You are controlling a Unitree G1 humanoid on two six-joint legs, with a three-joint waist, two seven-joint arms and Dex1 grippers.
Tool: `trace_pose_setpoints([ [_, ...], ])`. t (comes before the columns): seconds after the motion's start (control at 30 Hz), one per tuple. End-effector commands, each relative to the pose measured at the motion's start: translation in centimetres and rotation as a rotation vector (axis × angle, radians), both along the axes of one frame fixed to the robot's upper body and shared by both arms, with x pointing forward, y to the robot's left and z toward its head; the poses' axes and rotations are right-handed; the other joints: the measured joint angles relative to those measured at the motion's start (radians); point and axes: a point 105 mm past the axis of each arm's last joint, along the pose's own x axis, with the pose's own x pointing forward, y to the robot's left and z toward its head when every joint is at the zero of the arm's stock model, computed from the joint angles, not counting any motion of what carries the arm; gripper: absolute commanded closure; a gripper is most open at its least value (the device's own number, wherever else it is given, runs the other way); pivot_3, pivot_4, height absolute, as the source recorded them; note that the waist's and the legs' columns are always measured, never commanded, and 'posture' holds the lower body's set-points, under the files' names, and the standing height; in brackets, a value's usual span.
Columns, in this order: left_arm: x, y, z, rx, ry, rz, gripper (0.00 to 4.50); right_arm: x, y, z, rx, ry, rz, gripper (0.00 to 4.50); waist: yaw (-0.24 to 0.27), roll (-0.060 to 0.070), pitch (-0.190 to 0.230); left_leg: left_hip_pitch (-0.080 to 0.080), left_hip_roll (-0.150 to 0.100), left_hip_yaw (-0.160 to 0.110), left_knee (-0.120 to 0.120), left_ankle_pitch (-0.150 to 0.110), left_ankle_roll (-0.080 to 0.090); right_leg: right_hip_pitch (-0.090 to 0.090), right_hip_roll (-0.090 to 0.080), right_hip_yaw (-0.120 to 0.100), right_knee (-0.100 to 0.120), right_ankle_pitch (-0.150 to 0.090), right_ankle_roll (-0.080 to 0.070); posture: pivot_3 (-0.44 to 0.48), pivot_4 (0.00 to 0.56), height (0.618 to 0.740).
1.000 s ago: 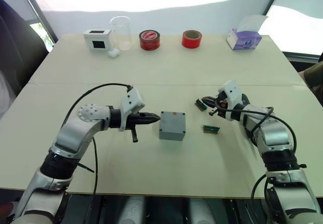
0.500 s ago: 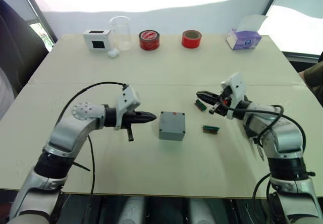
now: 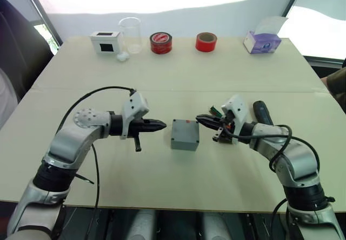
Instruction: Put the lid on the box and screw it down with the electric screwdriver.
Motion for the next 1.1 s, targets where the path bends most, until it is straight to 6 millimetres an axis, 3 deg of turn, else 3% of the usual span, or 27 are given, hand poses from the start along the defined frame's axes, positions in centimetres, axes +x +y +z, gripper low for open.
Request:
trace_pose_setpoints([
  [0.03,-0.4,-0.3,0.9,-0.017,-0.029,-0.021,4.50,-0.1,0.2,1.1,0.001,-0.054,0.010,4.46,-0.001,0.000,0.000,0.000,0.000,0.000,0.000,0.000,0.000,0.000,0.000,0.000,0.000,0.000,0.000,0.000,0.150,0.740],
  [0.5,-0.2,-0.4,0.7,-0.014,-0.037,-0.021,4.50,0.3,0.3,0.5,-0.023,-0.051,0.002,4.46,0.000,0.000,0.000,0.000,0.000,0.000,0.000,0.000,0.000,0.000,0.000,0.000,0.000,0.000,0.000,0.000,0.150,0.740],
  [0.6,-0.2,-0.5,0.7,-0.015,-0.039,-0.022,4.50,0.3,0.2,0.5,-0.029,-0.048,0.006,3.67,0.000,0.000,0.000,0.000,0.000,0.000,0.000,0.000,0.000,0.000,0.000,0.000,0.000,0.000,0.000,0.000,0.150,0.740],
  [0.83,-0.3,-0.6,0.9,-0.027,-0.045,-0.027,4.50,0.2,-0.5,0.9,-0.044,-0.049,0.009,0.84,0.000,0.000,0.000,0.000,0.000,0.000,0.000,0.000,0.000,0.000,0.000,0.000,0.000,0.000,0.000,0.000,0.150,0.740],
  [0.9,-0.5,-1.0,1.6,-0.063,-0.051,-0.045,4.50,0.5,-1.8,2.4,-0.016,-0.032,-0.039,0.13,0.001,0.000,0.000,0.000,0.000,0.000,0.000,0.000,0.000,0.000,0.000,0.000,0.000,0.000,0.000,0.000,0.150,0.740],
  [1.03,-1.1,-2.0,2.6,-0.092,-0.075,-0.099,4.50,1.3,-5.3,6.9,0.063,-0.057,-0.163,0.13,0.003,0.000,0.000,0.000,0.000,0.000,0.000,0.000,0.000,0.000,0.000,0.000,0.000,0.000,0.000,0.000,0.150,0.740],
  [1.1,-1.3,-2.2,2.8,-0.092,-0.081,-0.115,4.50,1.3,-6.4,7.7,0.066,-0.030,-0.196,0.13,0.003,0.000,0.000,0.000,0.000,0.000,0.000,0.000,0.000,0.000,0.000,0.000,0.000,0.000,0.000,0.000,0.150,0.740],
])
